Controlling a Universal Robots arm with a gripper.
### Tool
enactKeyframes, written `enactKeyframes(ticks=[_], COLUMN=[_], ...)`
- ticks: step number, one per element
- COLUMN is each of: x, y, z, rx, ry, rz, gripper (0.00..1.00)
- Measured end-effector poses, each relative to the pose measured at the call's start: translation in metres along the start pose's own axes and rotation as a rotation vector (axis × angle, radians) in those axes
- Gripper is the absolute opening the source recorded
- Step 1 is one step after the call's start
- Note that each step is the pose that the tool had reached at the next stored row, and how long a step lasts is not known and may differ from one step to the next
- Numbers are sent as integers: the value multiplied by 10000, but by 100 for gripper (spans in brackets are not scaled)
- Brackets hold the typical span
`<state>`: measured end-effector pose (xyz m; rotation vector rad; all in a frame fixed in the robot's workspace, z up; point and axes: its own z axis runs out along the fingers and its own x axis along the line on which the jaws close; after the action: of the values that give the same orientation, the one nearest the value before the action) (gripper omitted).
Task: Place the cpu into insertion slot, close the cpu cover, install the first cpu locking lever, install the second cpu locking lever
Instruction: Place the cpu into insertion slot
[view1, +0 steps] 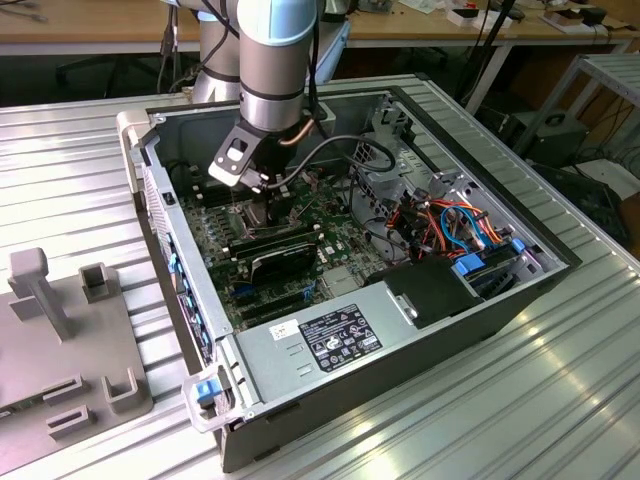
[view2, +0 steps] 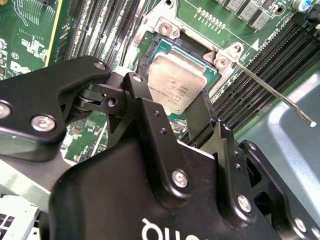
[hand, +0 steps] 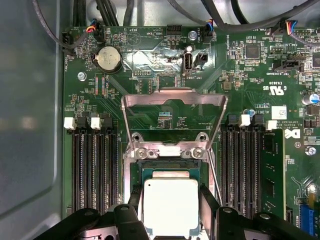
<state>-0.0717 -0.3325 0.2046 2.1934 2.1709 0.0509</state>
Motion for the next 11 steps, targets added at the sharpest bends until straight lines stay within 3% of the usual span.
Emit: enactKeyframes(ticks=[11], x=[-1], y=[2], z=[30], rx=[1], ry=[-2], rz=[27], gripper=[55])
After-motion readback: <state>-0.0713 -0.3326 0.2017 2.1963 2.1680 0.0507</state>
